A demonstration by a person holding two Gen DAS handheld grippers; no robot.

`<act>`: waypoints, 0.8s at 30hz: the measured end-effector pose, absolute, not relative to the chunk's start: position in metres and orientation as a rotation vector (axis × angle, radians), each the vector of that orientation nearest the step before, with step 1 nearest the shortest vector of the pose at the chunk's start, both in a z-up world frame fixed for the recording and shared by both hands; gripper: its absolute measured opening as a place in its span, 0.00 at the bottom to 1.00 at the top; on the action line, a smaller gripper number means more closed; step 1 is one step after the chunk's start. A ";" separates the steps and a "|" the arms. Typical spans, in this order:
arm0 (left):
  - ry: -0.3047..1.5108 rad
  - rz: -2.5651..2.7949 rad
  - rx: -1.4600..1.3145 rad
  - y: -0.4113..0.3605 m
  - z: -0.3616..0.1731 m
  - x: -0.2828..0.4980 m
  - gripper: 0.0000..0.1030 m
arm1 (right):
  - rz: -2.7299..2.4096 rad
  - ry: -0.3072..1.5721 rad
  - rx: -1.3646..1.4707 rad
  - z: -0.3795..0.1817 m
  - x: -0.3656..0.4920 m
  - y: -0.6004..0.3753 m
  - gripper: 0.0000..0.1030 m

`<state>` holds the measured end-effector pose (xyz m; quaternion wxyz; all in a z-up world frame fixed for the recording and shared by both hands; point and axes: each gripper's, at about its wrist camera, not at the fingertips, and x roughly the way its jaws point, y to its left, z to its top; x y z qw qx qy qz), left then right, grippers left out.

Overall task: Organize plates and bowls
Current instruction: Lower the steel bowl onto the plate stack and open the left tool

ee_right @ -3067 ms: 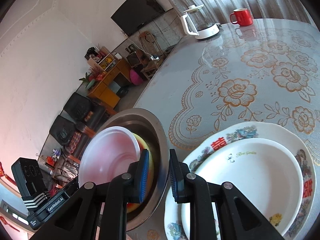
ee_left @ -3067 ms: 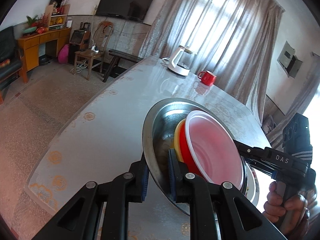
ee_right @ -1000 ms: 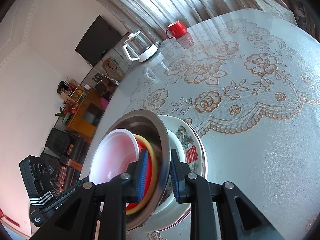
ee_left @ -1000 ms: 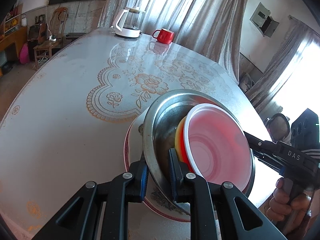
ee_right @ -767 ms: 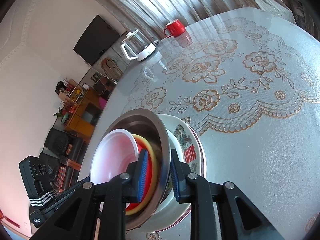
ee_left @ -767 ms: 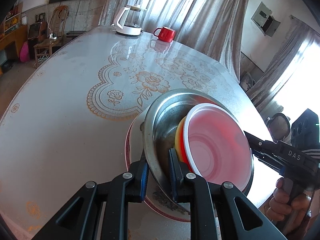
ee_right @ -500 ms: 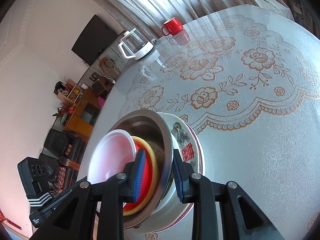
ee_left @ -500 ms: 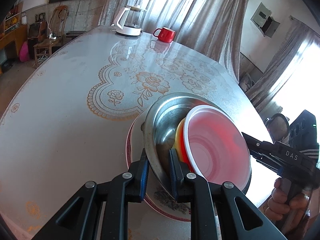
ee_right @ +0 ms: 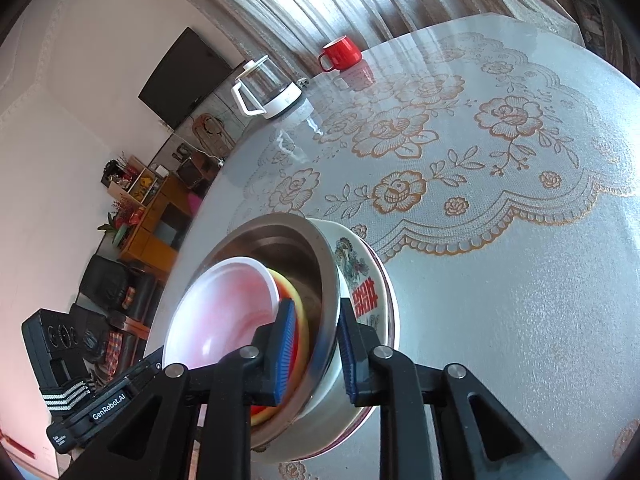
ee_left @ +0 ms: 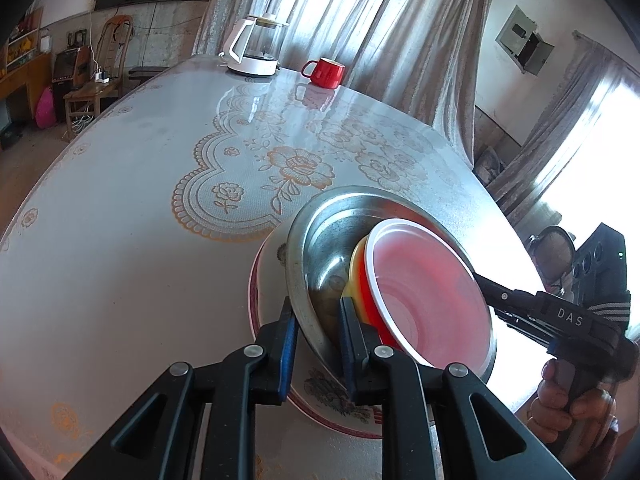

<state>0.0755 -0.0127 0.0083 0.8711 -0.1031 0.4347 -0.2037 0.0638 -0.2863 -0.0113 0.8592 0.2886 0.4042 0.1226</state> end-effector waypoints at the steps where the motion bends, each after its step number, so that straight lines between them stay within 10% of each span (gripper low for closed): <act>1: 0.909 -0.424 -0.216 -0.013 0.008 0.075 0.18 | 0.259 0.851 0.610 -0.012 0.064 -0.286 0.19; 24: 0.799 -0.383 -0.231 0.001 0.026 0.059 0.27 | 0.189 0.840 0.490 -0.002 0.055 -0.271 0.28</act>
